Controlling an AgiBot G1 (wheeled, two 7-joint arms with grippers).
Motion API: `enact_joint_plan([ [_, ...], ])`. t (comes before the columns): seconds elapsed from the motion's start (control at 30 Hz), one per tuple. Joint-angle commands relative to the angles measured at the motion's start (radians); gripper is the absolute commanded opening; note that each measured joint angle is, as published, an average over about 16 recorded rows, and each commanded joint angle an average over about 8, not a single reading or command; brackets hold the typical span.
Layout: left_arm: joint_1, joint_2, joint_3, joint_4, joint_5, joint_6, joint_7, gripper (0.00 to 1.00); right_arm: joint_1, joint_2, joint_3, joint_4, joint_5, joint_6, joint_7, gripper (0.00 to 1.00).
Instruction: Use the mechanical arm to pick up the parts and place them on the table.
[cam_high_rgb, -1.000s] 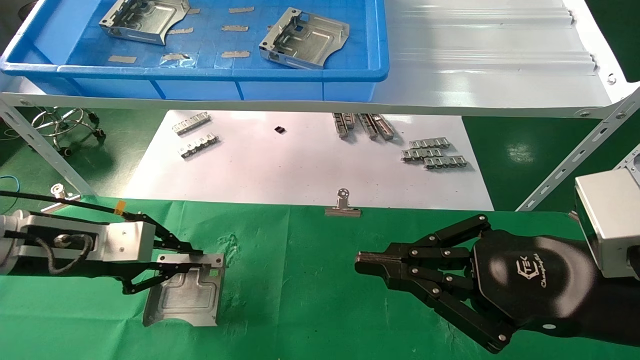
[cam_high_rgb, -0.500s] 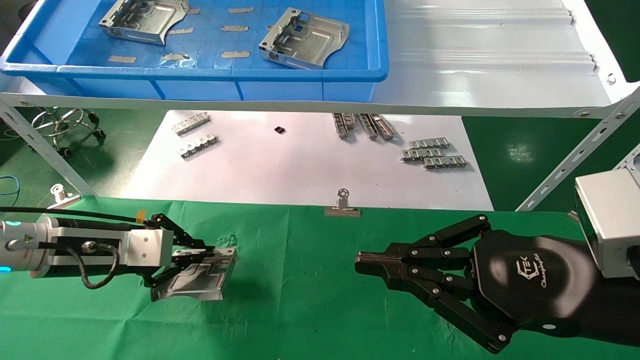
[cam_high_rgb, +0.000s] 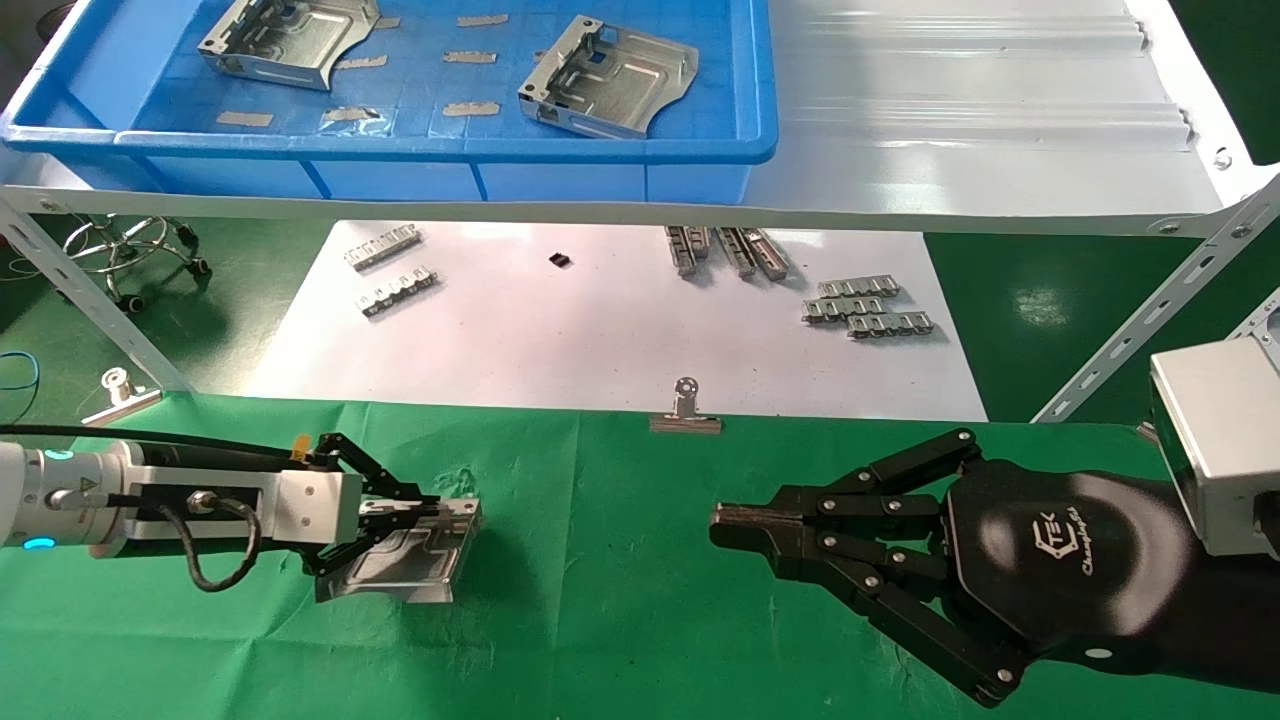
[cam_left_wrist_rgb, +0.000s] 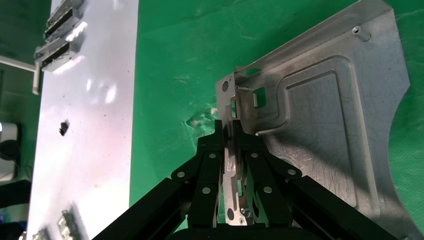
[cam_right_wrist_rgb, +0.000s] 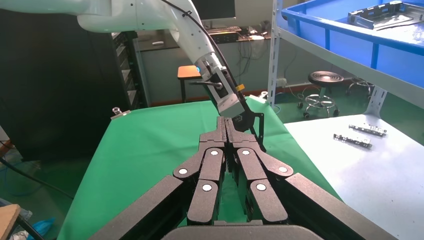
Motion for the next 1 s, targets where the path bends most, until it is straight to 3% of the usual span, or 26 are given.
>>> enact_joint_plan([
  [0.03,0.005,0.004,-0.001,0.004,0.002,-0.008,0.012,0.32,0.000,0.000,0.000,0.000,0.000,0.000,0.000,0.00],
  [0.13,0.004,0.006,-0.001,0.008,0.002,-0.006,0.025,0.69,0.000,0.000,0.000,0.000,0.000,0.000,0.000,0.00],
  [0.27,0.002,0.004,-0.002,0.009,0.000,0.005,0.039,0.98,0.000,0.000,0.000,0.000,0.000,0.000,0.000,0.00],
  [0.77,-0.007,-0.013,-0.005,-0.001,-0.013,0.036,0.032,1.00,0.000,0.000,0.000,0.000,0.000,0.000,0.000,0.00],
  [1.0,-0.022,-0.050,-0.030,-0.020,-0.120,0.144,-0.046,1.00,0.000,0.000,0.000,0.000,0.000,0.000,0.000,0.00],
])
